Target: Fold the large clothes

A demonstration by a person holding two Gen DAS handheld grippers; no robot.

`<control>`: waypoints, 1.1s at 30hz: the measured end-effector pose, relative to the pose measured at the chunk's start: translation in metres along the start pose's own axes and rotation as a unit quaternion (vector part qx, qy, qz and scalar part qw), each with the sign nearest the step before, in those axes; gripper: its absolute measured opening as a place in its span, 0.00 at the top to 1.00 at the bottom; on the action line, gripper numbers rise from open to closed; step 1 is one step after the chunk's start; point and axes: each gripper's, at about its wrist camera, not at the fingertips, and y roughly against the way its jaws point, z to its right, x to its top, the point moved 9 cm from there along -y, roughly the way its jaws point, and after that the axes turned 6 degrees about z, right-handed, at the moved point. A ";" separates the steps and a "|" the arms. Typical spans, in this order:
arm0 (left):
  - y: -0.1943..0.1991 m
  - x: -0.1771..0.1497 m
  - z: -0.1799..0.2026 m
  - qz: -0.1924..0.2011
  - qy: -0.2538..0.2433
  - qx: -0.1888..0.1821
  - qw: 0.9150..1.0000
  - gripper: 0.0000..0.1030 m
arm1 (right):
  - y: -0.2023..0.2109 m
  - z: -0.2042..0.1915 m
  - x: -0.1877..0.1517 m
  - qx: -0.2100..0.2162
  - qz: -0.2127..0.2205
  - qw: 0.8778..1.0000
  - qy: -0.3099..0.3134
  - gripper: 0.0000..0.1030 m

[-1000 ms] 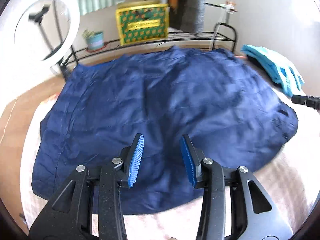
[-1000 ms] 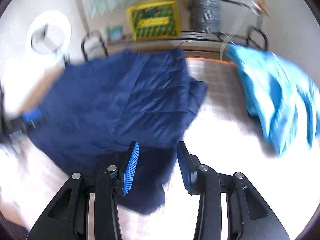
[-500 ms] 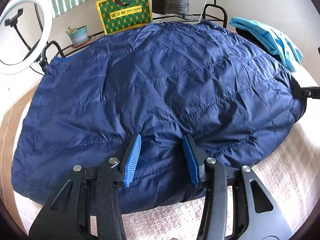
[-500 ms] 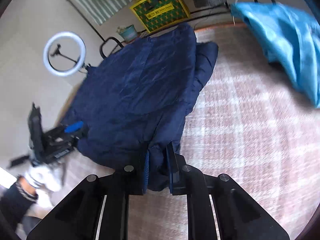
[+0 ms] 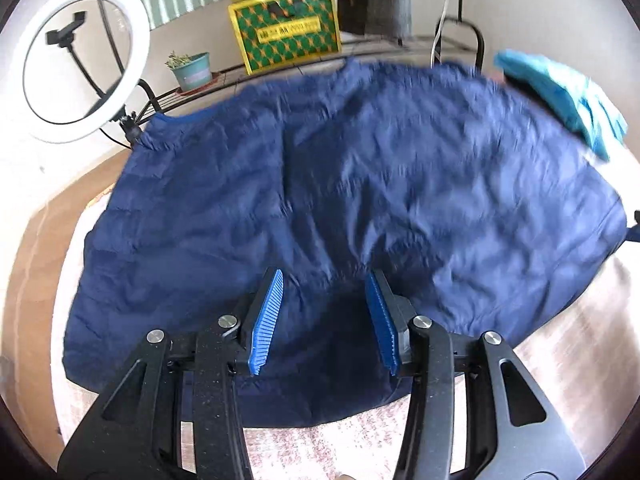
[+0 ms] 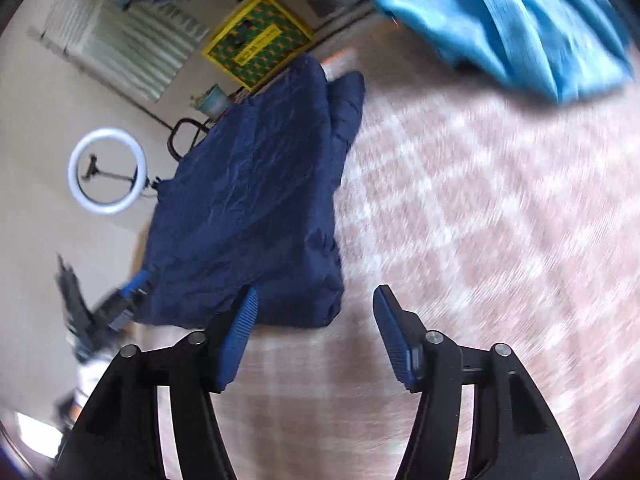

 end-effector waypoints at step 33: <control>-0.157 0.136 -0.057 -0.008 0.136 0.043 0.990 0.56 | -0.017 -0.063 0.027 -0.097 0.142 0.978 0.115 0.87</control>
